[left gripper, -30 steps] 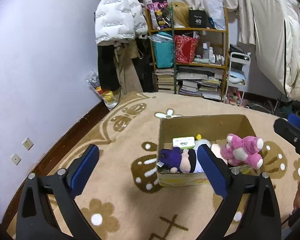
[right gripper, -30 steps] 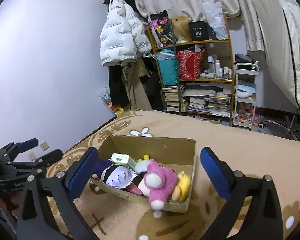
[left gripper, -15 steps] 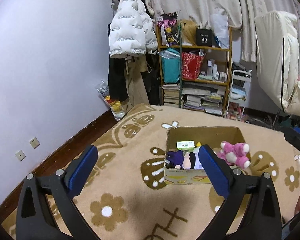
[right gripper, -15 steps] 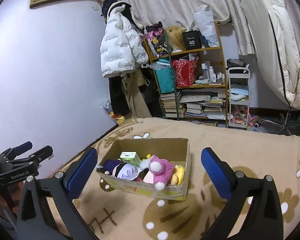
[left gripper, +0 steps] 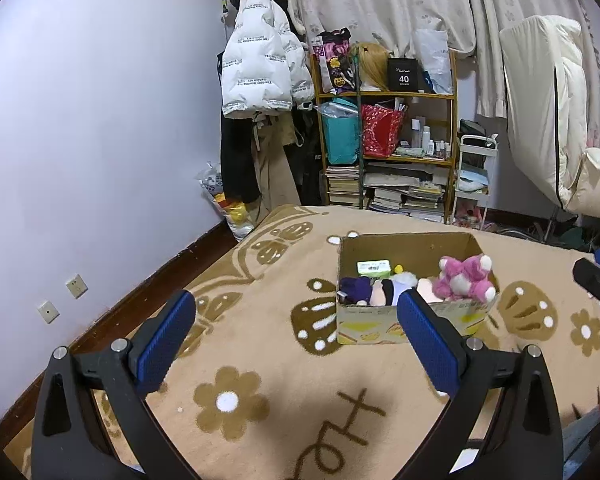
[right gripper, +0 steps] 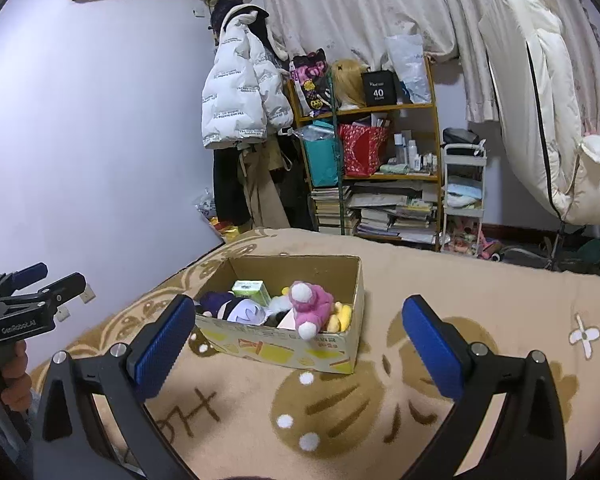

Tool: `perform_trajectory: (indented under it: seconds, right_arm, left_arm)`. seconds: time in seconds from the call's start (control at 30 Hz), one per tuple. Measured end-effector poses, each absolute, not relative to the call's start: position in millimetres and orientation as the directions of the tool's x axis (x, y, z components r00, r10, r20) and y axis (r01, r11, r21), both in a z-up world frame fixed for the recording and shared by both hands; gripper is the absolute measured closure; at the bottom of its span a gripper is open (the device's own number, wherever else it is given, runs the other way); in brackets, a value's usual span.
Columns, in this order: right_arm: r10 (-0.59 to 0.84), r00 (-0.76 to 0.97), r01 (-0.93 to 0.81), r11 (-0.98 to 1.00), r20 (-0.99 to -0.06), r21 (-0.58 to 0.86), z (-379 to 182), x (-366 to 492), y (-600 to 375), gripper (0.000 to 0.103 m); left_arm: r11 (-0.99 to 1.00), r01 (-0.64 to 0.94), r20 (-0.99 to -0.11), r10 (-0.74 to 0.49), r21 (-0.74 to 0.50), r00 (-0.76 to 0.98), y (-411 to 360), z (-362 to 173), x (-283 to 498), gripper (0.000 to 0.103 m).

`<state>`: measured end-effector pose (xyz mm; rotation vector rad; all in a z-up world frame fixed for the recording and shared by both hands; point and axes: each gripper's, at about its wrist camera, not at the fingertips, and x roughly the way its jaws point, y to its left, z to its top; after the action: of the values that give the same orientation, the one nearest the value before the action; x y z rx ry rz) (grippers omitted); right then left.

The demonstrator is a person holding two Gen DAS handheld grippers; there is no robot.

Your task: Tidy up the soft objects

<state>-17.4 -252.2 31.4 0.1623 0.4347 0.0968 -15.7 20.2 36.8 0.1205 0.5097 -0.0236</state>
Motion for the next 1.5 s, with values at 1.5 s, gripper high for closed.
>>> perform_trajectory:
  seconds: [1.5]
  right_arm:
    - [0.119,0.876,-0.047,0.986,-0.467,0.163,6.1,-6.7,-250.6,0.000]
  left_arm:
    - [0.980,0.092,-0.517,0.014,0.179,0.856,5.4,9.4,-2.8,0.003]
